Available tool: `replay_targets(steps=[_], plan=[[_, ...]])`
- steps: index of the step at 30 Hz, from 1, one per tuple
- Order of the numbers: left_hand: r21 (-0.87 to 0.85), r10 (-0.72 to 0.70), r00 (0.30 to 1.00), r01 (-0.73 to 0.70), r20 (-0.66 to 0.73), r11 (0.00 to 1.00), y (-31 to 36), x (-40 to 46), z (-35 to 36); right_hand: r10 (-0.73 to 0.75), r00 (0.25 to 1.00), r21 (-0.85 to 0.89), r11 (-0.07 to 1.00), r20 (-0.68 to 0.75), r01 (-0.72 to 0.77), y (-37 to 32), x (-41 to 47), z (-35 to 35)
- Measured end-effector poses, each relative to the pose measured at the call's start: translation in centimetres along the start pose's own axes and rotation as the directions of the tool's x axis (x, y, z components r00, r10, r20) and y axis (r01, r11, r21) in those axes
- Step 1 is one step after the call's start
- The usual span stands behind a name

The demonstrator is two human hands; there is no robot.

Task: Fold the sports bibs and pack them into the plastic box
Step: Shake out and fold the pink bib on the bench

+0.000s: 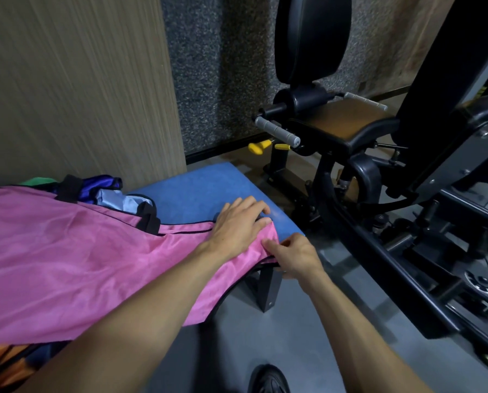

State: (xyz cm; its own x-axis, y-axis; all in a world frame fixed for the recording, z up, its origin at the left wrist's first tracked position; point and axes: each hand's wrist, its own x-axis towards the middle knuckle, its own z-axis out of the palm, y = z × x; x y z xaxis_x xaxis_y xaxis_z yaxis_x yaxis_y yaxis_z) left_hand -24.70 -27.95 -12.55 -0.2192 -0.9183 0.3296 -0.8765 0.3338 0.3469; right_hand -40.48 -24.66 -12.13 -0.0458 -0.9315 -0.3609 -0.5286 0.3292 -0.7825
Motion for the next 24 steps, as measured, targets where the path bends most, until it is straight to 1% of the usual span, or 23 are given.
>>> replay_targets(steps=[3,5,6,7,9,11,19,22,24], plan=[[0.025,0.076,0.995,-0.075,-0.063,0.997,-0.4,-2.2,-2.1,0.01,1.0,0.066,0.998,-0.024,-0.008,-0.6,0.3,0.1],[0.111,0.117,0.989,-0.107,-0.087,0.988,-1.7,-4.1,-3.7,0.005,1.0,0.112,0.994,-0.027,-0.002,-1.0,0.3,0.2],[0.14,0.083,0.994,-0.073,-0.068,0.987,-2.6,-4.8,-4.6,0.0,0.999,0.113,0.994,-0.032,0.004,-1.1,0.4,0.3],[0.155,0.011,0.999,-0.006,-0.03,0.988,-3.6,-5.3,-5.6,-0.012,0.999,0.101,0.995,-0.044,0.016,-1.3,0.5,0.4],[0.189,-0.128,0.989,0.111,0.077,0.976,-5.4,-5.9,-7.0,-0.035,0.998,0.048,0.998,-0.055,0.037,-1.5,0.4,0.7],[0.204,-0.166,0.974,0.133,0.154,0.97,-6.3,-6.0,-7.6,-0.06,0.995,0.002,0.998,-0.077,0.06,-1.7,0.2,0.9],[0.236,-0.173,0.96,0.12,0.219,0.964,-6.9,-5.3,-7.2,-0.107,0.99,-0.08,0.992,-0.096,0.1,-1.9,0.6,0.9],[0.212,-0.099,0.965,0.046,0.243,0.976,-7.0,-5.4,-7.3,-0.103,0.99,-0.091,0.991,-0.101,0.094,-1.8,0.9,0.9],[0.219,-0.059,0.97,0.006,0.234,0.976,-7.0,-5.5,-7.5,-0.102,0.989,-0.084,0.992,-0.109,0.093,-1.8,1.1,0.9]])
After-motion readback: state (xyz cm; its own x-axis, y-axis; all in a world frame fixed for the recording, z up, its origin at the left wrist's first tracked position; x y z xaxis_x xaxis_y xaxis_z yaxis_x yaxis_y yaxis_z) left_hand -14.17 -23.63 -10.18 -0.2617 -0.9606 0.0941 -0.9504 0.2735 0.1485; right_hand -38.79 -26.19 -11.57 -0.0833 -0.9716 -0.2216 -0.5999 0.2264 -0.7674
